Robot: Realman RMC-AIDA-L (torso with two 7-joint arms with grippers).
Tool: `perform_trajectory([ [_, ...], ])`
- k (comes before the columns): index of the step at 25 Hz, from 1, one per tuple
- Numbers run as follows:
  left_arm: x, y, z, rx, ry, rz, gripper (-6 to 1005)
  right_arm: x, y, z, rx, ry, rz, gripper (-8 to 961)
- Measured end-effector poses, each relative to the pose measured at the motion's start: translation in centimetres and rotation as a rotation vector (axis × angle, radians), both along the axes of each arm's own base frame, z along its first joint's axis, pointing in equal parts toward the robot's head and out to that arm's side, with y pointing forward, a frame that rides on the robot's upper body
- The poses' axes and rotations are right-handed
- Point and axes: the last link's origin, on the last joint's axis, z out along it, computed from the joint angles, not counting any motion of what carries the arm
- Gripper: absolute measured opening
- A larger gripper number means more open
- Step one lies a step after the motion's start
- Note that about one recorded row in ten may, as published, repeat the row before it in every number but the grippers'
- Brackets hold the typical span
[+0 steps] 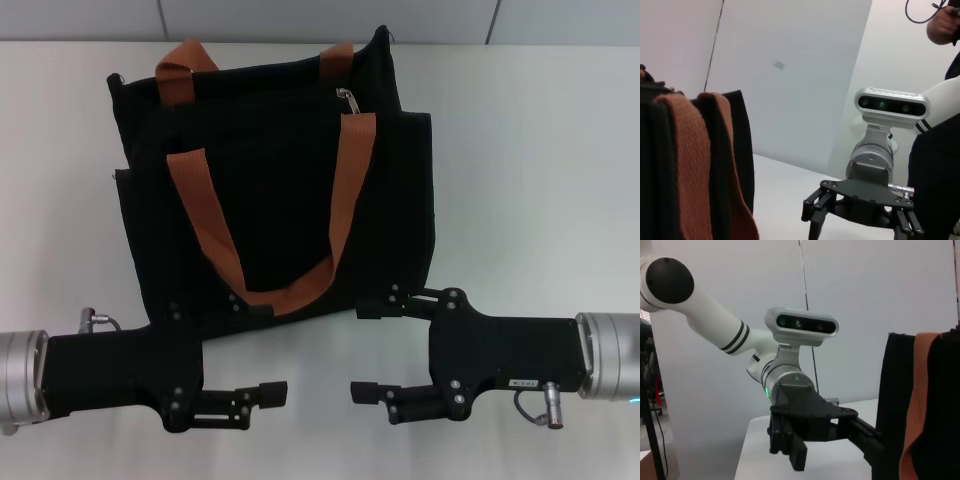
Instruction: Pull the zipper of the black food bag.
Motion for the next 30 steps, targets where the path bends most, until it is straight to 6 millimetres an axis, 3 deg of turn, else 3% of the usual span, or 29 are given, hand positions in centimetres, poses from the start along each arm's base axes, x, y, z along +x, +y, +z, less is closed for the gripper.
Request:
perform_trajectory([
  [30,-0.20,-0.15,-0.02,-0.010,0.014,-0.002,816,-0.03,0.29,0.04,0.014,-0.002,-0.003,825],
])
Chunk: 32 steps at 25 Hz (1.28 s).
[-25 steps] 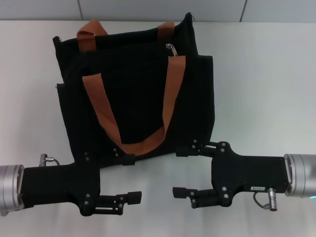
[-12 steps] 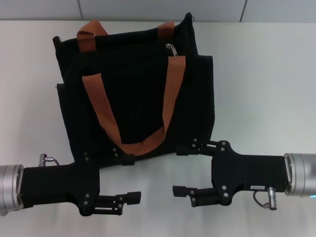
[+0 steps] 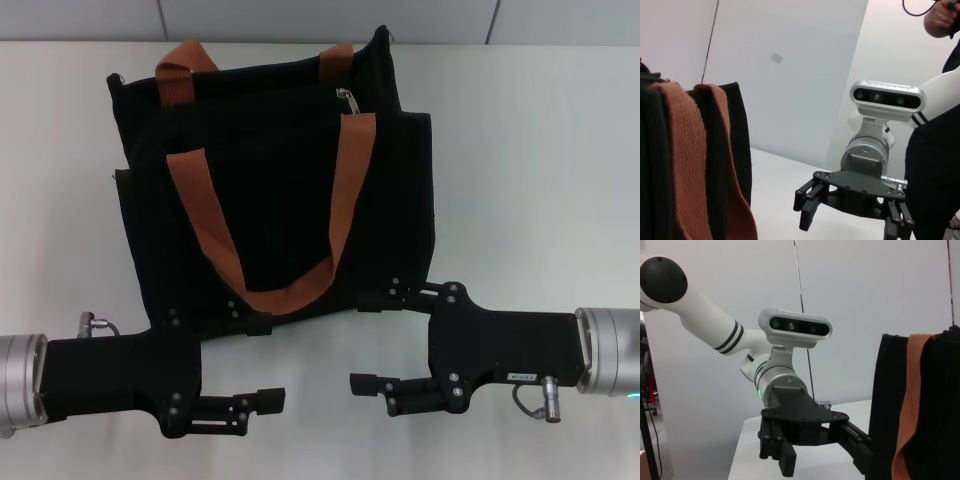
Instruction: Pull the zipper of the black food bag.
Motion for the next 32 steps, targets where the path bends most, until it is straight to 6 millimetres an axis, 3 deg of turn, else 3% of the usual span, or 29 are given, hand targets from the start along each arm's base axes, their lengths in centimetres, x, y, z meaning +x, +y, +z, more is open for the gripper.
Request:
perform_trajectory([
  [32,-0.25,-0.09,0.02,0.004,0.007,0.010,813,0.02,0.23,0.01,0.010,-0.005,-0.003,826],
])
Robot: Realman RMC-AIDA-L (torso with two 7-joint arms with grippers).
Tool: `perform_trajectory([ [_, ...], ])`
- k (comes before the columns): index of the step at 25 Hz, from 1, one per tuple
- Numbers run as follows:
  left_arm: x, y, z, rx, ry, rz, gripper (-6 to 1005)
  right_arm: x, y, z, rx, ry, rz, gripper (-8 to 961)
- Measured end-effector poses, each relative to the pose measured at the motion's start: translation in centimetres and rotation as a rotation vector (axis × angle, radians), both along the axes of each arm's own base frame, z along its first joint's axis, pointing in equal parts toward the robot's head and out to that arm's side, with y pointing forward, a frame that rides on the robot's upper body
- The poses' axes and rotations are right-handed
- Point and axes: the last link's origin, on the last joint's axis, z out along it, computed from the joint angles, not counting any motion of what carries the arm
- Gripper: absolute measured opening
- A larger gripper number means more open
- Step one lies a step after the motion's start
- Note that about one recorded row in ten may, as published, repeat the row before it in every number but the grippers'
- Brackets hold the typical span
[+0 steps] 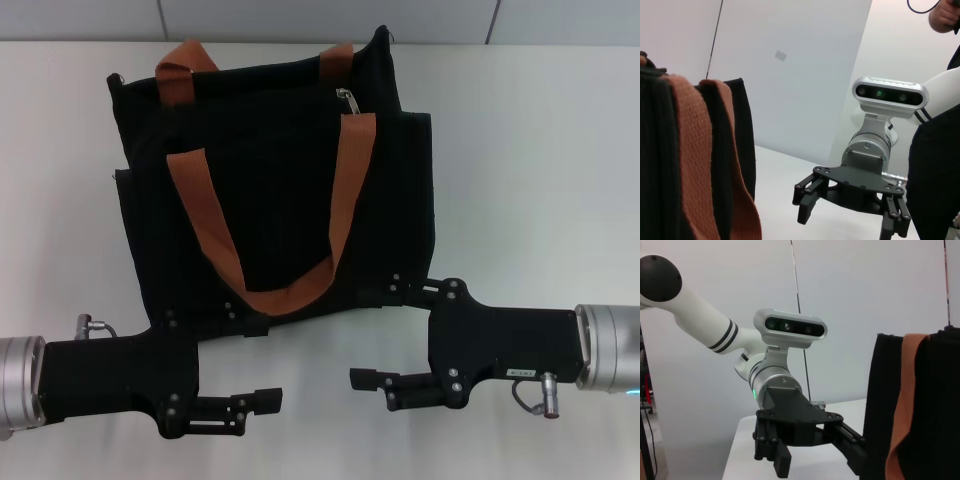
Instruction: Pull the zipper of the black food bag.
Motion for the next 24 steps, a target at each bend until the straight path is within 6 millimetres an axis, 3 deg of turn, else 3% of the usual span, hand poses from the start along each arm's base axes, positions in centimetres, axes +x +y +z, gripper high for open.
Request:
perform_trajectory([
  [24,-0.03,-0.04,-0.08,0.001,0.002,0.001,813,-0.17,0.31,0.10,0.014,0.008,-0.005,826],
])
